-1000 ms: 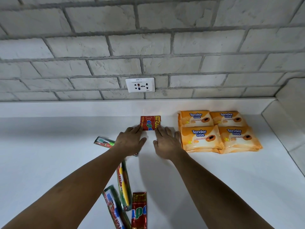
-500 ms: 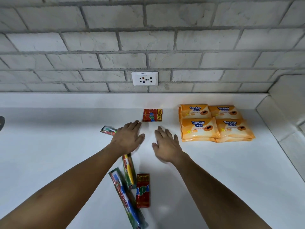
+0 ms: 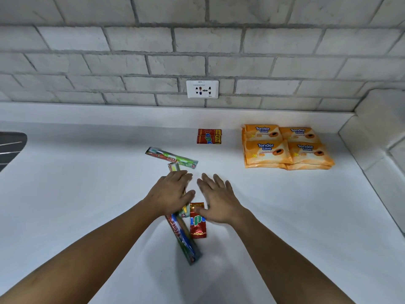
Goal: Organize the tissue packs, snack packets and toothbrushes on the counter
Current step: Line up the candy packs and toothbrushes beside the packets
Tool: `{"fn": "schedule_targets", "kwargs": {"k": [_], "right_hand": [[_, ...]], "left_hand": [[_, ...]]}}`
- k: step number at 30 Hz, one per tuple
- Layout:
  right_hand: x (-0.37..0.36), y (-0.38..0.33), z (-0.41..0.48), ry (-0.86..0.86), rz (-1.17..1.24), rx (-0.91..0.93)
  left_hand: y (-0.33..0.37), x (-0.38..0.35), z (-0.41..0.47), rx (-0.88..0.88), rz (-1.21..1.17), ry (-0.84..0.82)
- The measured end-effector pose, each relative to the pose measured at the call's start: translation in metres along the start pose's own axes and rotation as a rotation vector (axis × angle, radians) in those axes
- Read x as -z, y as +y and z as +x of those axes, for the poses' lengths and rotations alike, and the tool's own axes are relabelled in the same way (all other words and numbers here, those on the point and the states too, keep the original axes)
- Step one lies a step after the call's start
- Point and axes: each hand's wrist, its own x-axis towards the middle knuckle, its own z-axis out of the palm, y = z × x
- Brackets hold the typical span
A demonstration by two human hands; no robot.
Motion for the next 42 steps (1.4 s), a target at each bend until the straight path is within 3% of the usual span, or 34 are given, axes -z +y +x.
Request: {"fn": "schedule_targets", "kwargs": {"k": [7, 13, 18, 26, 32, 42], "right_hand": [[-0.001, 0.006, -0.004, 0.037, -0.005, -0.061], [0.006, 0.004, -0.006, 0.175, -0.027, -0.082], [0.009, 0.007, -0.013, 0.280, 0.037, -0.026], [0.013, 0.021, -0.011, 0.246, -0.017, 0.072], [0.017, 0.037, -0.001, 0.271, -0.174, 0.074], [0.028, 0.066, 0.046, 0.247, -0.130, -0.048]], "left_hand": [[0.002, -0.005, -0.012, -0.148, -0.067, 0.064], [0.015, -0.018, -0.006, -0.314, -0.007, 0.082], [0.022, -0.030, 0.003, -0.213, 0.077, 0.145], [0.034, -0.025, 0.028, 0.060, 0.126, 0.185], [0.035, -0.031, 0.041, -0.008, 0.123, 0.196], [0.027, -0.026, 0.078, -0.197, 0.139, 0.104]]}}
